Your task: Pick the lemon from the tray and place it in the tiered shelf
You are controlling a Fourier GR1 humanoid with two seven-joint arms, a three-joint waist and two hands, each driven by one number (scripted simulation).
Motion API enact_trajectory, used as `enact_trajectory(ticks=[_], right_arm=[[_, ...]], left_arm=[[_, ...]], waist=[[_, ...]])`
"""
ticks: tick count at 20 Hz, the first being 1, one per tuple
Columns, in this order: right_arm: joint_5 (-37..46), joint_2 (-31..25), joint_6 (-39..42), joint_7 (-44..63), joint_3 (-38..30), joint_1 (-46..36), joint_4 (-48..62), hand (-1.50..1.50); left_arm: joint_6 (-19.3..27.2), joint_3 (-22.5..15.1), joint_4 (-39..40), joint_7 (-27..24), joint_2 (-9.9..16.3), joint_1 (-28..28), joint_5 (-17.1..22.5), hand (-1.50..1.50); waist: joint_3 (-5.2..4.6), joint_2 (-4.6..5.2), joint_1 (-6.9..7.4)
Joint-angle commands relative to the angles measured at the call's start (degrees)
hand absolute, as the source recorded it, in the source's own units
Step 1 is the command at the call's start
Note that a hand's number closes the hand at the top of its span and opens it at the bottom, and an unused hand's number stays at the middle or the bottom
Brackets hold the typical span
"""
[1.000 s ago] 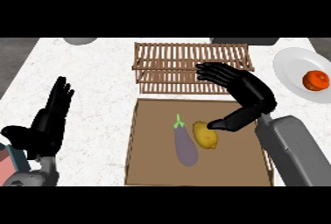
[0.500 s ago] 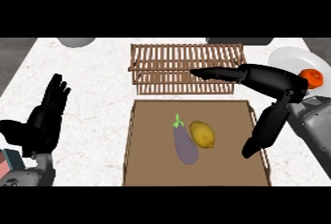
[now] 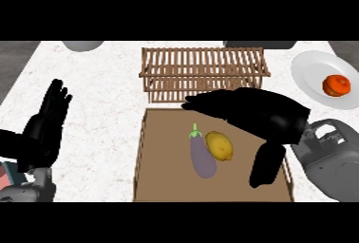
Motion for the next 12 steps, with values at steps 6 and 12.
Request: enact_trajectory(ticks=[6,12], right_arm=[[16.8,4.1,-0.2,8.1,7.9,3.7,-4.3,-1.50],[29.0,3.4,-1.1,5.7,12.6,5.9,1.9,-1.50]], left_arm=[[0.6,-1.9,-2.2,-0.4,-2.8,3.1,-2.1,0.00],[0.0,-1.1,-2.1,-0.4,-2.9,2.7,-2.0,0.00]], waist=[[0.06,0.25,0.17],[0.08,0.36,0.44]])
